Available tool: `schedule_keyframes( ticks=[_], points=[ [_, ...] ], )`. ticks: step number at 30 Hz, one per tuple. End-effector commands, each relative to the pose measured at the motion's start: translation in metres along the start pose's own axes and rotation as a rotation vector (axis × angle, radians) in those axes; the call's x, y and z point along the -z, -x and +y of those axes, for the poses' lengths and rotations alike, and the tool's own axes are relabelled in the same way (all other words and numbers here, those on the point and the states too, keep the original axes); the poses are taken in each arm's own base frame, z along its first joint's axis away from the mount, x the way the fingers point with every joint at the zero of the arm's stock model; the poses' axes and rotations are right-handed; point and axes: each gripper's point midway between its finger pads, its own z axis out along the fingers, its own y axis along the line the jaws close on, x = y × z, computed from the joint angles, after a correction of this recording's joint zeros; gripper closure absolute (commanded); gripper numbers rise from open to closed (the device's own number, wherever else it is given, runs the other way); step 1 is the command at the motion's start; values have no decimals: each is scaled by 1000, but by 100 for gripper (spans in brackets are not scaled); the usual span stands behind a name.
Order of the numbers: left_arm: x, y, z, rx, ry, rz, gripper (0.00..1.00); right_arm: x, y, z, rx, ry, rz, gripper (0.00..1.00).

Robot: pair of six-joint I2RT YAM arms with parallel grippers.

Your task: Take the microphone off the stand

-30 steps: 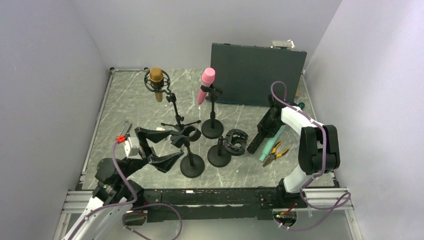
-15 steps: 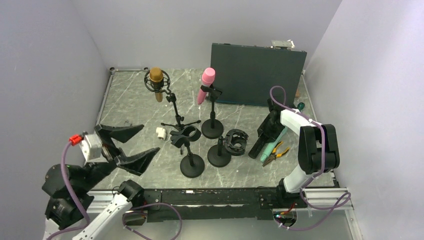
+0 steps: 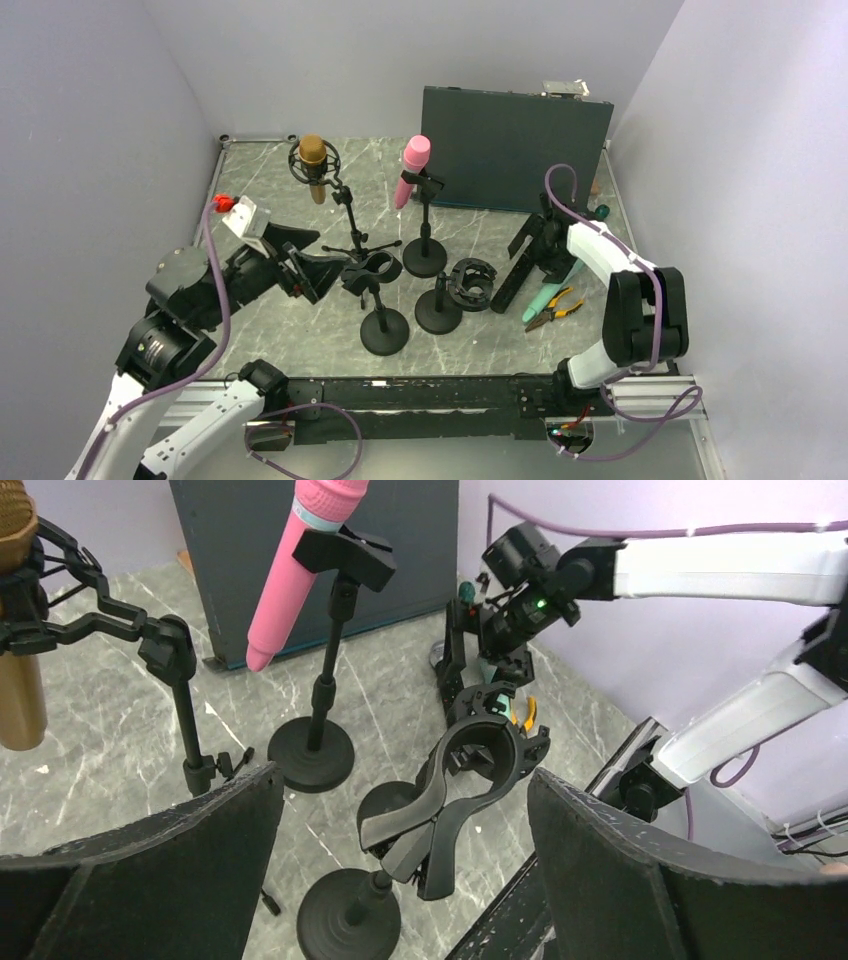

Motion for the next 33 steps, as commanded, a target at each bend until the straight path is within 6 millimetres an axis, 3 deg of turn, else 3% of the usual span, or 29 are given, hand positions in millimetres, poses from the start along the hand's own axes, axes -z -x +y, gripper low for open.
schedule_keyframes(
  ticks=[1,7,11,25,33],
  points=[
    [-14,14,-4,20,-17,-16,9,32,19,17,45,90,-100,0],
    [-34,4,-1,-86,-66,33,34,57,27,26,96,173,-166,0],
    [-43,-6,-8,-125,-142,51,42,71,34,25,116,179,-218,1],
    [-56,-43,-10,-106,-234,144,50,105,50,31,130,226,-312,1],
    [-53,-78,-3,-97,-243,234,58,115,55,36,134,245,-332,1]
  ],
)
